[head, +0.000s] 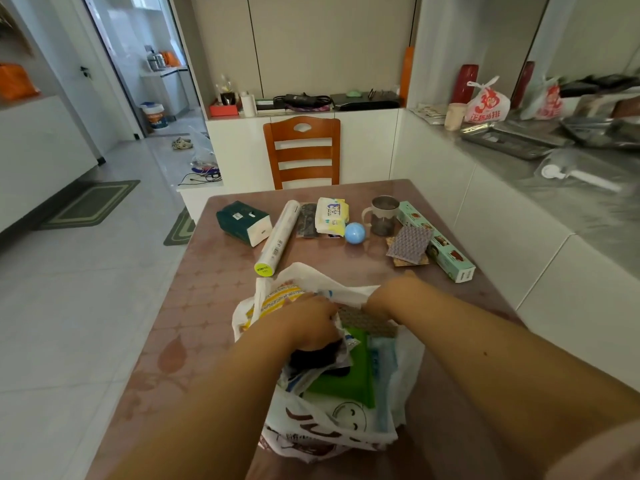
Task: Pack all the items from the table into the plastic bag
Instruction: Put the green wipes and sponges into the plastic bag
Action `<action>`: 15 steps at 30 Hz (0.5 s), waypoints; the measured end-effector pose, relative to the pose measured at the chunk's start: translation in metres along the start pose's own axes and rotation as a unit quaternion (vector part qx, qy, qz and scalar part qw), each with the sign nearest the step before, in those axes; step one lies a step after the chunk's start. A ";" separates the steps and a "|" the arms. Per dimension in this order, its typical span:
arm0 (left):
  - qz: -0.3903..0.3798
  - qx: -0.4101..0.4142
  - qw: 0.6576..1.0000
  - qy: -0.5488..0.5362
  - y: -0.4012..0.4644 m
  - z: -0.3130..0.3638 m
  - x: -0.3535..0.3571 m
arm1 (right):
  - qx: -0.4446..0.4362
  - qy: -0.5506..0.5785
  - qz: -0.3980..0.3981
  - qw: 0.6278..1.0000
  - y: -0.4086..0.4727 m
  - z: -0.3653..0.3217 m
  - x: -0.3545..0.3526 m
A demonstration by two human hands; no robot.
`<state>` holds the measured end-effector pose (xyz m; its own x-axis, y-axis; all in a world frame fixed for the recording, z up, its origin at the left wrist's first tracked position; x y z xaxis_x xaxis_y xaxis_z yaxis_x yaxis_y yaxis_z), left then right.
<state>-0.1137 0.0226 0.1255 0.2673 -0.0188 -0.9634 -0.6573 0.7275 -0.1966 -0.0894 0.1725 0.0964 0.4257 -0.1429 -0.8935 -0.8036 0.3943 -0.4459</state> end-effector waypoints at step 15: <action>0.094 -0.086 0.977 -0.169 0.001 -0.014 -0.012 | -0.068 0.367 0.154 0.915 -0.025 -0.019 -0.069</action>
<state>-0.1273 0.0142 0.1345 0.3283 0.3532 -0.8761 -0.8187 0.5690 -0.0774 -0.1069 0.1551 0.1682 -0.1838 -0.6344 -0.7508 -0.9040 0.4090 -0.1243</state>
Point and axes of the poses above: each hand's wrist, its own y-axis towards the middle knuckle, its own x-axis out of the palm, z = x × y, the point moved 3 cm from there along y, towards the middle knuckle, and after that the axes turned 9 degrees about z, right-handed, at the moved point
